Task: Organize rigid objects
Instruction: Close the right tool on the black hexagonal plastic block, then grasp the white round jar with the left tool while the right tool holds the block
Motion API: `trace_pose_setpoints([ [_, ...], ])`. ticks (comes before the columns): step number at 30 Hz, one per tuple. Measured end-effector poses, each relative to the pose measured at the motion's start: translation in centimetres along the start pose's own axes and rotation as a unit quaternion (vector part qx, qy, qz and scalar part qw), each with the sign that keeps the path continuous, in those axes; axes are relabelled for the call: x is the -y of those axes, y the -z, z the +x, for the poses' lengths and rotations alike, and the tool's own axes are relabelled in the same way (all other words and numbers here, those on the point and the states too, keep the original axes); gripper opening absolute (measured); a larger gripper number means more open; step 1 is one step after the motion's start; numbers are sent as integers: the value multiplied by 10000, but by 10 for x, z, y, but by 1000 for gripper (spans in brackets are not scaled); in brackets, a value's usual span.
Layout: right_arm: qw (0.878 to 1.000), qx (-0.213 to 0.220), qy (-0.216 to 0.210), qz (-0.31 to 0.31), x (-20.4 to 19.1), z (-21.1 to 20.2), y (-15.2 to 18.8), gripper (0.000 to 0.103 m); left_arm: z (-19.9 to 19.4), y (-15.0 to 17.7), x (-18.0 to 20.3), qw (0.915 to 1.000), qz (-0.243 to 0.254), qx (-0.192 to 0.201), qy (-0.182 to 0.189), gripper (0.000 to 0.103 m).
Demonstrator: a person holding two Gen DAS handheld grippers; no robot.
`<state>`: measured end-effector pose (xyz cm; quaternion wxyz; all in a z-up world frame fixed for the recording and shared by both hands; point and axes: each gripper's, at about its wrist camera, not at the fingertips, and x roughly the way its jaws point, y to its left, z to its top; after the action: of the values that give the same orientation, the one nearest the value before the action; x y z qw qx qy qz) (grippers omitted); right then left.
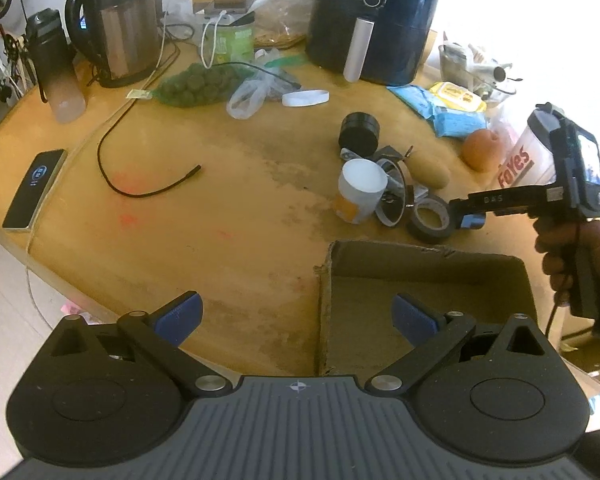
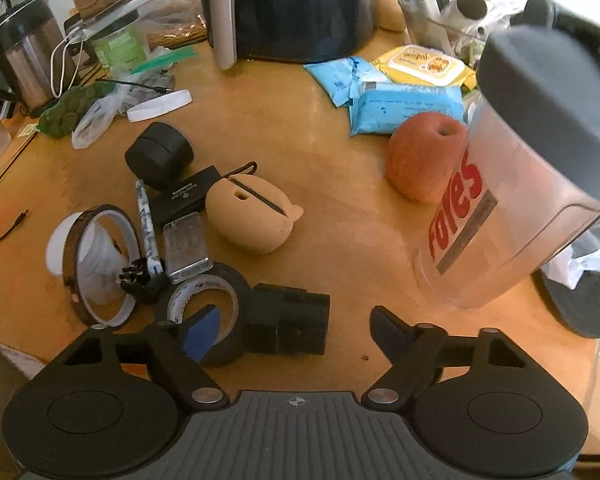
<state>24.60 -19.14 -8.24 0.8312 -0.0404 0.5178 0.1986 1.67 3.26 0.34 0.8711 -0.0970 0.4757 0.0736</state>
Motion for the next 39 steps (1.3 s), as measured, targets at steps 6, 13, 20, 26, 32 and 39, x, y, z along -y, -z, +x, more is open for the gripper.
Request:
trace_pose_setpoints([
  [6,9994,-156,-164,267,6,11,-1,48,5,-7,10,9997,185,-26,129,103],
  [13,9982,-37,-365,484,15,-6,2,48,15,-24,30,9984,525,-38,203,103],
  [20,9973,241,-512,475,18,-38,9,48,24,-39,51,9954,930,78,227,103],
  [26,9963,438,-579,466,19,-59,17,48,34,-47,60,9929,1175,72,144,103],
  [32,9944,563,-653,604,26,-81,28,48,43,-54,60,9924,1222,122,-53,103],
  [39,9932,674,-681,664,29,-100,39,48,57,-64,55,9935,1128,122,-23,103],
])
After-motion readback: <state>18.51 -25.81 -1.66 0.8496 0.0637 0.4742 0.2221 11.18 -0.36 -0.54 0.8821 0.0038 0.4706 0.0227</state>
